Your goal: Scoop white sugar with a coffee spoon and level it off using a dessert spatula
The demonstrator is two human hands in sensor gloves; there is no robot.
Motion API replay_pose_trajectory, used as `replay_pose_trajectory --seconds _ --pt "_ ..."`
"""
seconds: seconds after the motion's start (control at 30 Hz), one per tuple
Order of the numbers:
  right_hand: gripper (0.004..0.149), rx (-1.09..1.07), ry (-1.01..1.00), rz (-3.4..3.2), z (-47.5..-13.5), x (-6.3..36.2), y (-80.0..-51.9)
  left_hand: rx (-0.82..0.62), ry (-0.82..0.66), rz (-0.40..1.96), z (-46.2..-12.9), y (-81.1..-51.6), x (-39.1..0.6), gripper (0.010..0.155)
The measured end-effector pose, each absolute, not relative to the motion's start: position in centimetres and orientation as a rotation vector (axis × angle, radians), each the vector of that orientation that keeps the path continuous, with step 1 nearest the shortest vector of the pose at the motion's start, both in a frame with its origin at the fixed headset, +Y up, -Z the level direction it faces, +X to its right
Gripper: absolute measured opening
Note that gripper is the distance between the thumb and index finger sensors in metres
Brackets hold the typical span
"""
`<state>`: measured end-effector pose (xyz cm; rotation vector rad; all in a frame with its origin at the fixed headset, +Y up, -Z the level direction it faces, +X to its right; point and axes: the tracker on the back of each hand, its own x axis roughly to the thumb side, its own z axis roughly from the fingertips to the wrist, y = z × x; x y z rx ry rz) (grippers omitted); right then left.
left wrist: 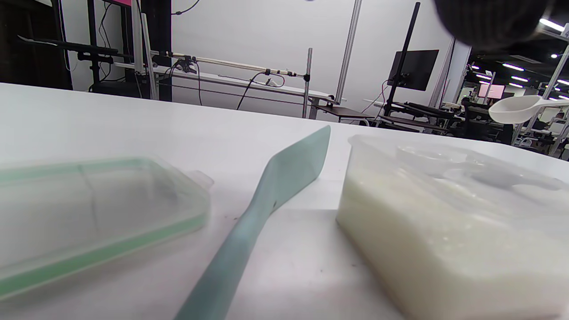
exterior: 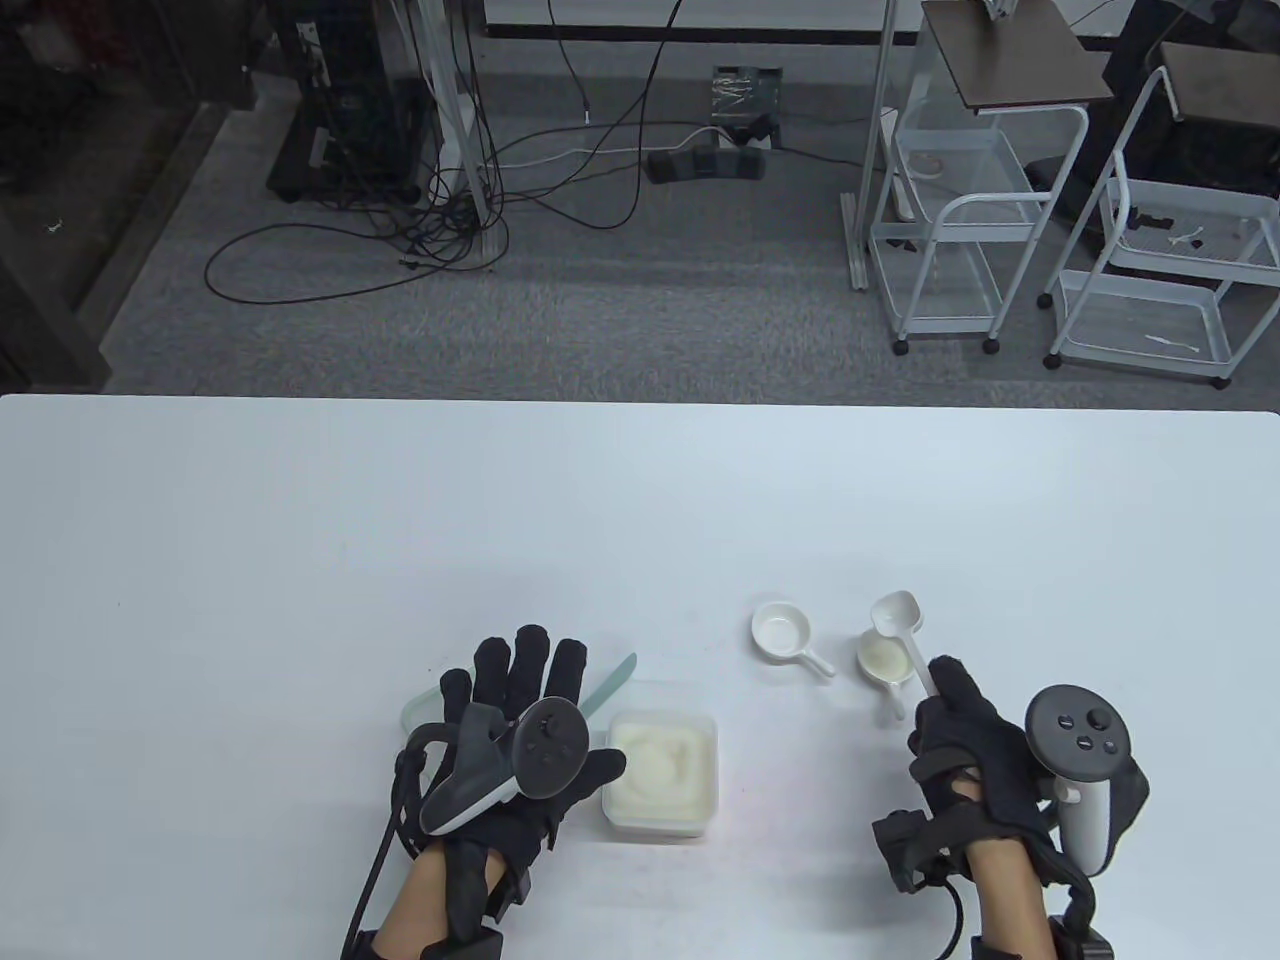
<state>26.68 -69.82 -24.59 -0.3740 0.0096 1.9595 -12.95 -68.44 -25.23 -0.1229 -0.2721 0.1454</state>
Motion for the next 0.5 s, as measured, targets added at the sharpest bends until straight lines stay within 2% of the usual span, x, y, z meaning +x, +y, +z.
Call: replay_pose_trajectory --seconds 0.17,0.5 --pt "0.052 -0.296 0.021 1.937 -24.6 25.8 -69.0 -0.124 -0.287 0.152 -25.3 -68.5 -12.8 0.104" --pt "0.052 0.015 0.114 1.944 -23.8 20.0 -66.0 -0.111 -0.339 0.181 -25.1 -68.5 -12.4 0.104"
